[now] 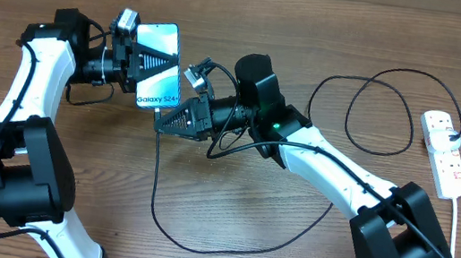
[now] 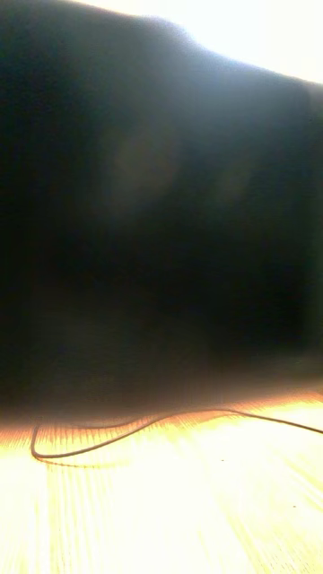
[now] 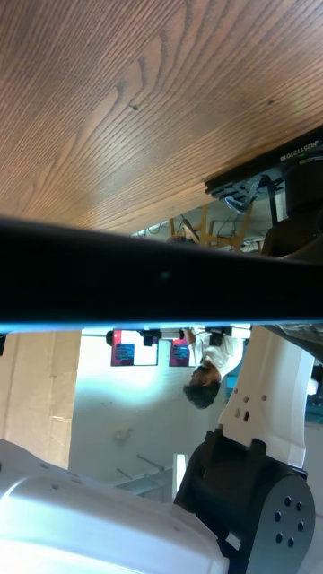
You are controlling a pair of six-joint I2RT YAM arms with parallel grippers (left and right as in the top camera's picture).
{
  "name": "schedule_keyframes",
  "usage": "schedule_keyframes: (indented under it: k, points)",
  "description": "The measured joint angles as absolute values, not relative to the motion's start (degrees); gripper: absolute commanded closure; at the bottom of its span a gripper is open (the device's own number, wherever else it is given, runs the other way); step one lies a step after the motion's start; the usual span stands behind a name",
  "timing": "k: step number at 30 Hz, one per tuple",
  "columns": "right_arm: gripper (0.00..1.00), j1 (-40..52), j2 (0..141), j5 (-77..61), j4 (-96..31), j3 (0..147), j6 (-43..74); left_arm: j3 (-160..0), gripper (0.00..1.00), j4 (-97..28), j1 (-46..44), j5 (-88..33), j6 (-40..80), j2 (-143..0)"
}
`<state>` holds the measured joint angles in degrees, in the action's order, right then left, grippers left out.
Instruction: Plug charger to phone and switch on socket
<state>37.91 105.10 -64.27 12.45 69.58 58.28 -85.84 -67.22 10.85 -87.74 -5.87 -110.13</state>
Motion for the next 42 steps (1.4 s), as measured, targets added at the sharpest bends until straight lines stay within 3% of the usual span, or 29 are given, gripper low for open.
schedule_keyframes:
  k: [42]
  points:
    - [0.96,37.45,105.10,-64.42,13.06,69.58,59.77,-85.84,0.96,-66.59,10.85,-87.88,-5.89,-110.13]
